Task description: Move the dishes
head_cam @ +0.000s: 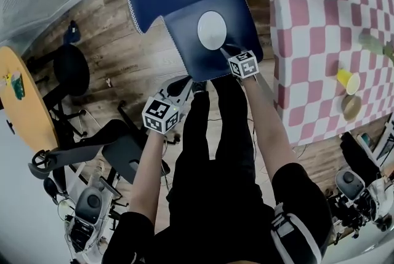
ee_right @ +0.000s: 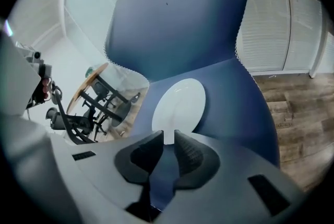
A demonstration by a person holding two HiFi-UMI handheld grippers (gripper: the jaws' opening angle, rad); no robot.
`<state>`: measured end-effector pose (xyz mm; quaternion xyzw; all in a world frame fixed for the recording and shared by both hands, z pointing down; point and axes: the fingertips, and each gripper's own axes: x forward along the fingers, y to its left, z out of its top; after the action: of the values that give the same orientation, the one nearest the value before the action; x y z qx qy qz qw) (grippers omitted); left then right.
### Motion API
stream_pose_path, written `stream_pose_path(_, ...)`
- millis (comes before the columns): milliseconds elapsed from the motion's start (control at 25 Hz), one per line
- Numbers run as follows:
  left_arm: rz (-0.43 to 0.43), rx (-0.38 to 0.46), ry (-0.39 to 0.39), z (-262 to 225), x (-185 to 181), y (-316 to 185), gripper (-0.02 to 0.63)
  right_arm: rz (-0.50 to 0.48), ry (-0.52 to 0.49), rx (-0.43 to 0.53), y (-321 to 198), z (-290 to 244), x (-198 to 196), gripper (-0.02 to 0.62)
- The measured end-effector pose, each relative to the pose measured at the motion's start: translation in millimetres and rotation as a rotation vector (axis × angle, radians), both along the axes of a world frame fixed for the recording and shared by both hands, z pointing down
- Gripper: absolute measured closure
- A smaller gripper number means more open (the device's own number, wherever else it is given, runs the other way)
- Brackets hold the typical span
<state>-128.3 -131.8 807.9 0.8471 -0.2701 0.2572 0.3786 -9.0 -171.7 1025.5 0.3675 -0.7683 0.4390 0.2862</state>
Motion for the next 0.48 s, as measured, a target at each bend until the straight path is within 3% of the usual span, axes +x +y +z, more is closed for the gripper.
stream_pose_path(120,-0.017,-0.016,0.008,12,4,1,0.584,0.043,-0.029,-0.041,-4,17,-1,0.508)
stream_pose_path(320,-0.02,-0.04,0.012,24,7,6,0.584,0.211,-0.105,-0.107,-17,40,7,0.499)
stream_pose_path(480,-0.042,-0.055,-0.001,34,-1,4,0.584,0.274,-0.121,-0.115,-21,48,11,0.511)
